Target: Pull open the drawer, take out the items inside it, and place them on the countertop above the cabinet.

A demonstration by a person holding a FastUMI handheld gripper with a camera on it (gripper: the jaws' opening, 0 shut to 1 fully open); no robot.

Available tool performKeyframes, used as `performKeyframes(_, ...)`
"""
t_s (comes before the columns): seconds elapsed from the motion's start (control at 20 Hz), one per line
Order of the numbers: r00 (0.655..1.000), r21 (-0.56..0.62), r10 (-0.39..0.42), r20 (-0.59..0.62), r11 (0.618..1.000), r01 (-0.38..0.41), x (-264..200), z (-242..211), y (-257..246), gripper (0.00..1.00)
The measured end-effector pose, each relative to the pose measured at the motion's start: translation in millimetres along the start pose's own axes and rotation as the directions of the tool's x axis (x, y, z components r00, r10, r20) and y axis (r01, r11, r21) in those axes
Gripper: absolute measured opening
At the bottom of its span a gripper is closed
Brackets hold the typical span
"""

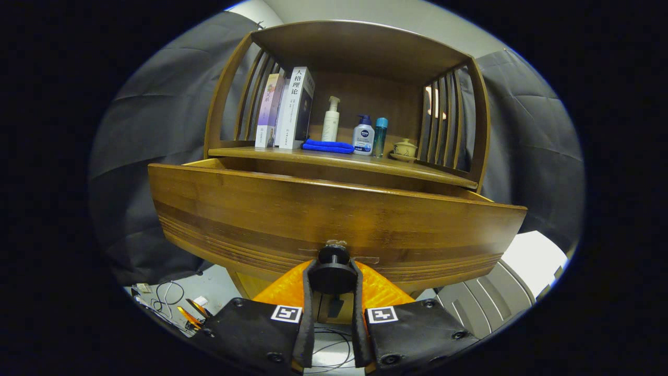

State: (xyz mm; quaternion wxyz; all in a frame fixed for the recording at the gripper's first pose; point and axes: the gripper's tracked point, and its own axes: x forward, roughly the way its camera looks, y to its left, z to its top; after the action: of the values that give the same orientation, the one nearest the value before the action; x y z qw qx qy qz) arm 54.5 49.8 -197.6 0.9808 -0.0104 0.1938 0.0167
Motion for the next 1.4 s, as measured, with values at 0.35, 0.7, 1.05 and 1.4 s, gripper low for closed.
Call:
performKeyframes(0.35, 0.999, -0.003, 0.018, -0.033, 1.0, -0.018, -27.8, -16.5, 2.4, 0.32)
performKeyframes(0.7, 0.997, 0.046, 0.046, -0.059, 0.998, -0.043, -45.6, -24.2, 10.2, 0.32)
performKeyframes(1.05, 0.994, 0.061, 0.064, -0.084, 0.996, -0.059, -61.1, -32.5, 15.1, 0.32)
performKeyframes(1.4, 0.994, 0.062, 0.062, -0.086, 0.996, -0.057, -64.9, -34.6, 17.1, 0.32)
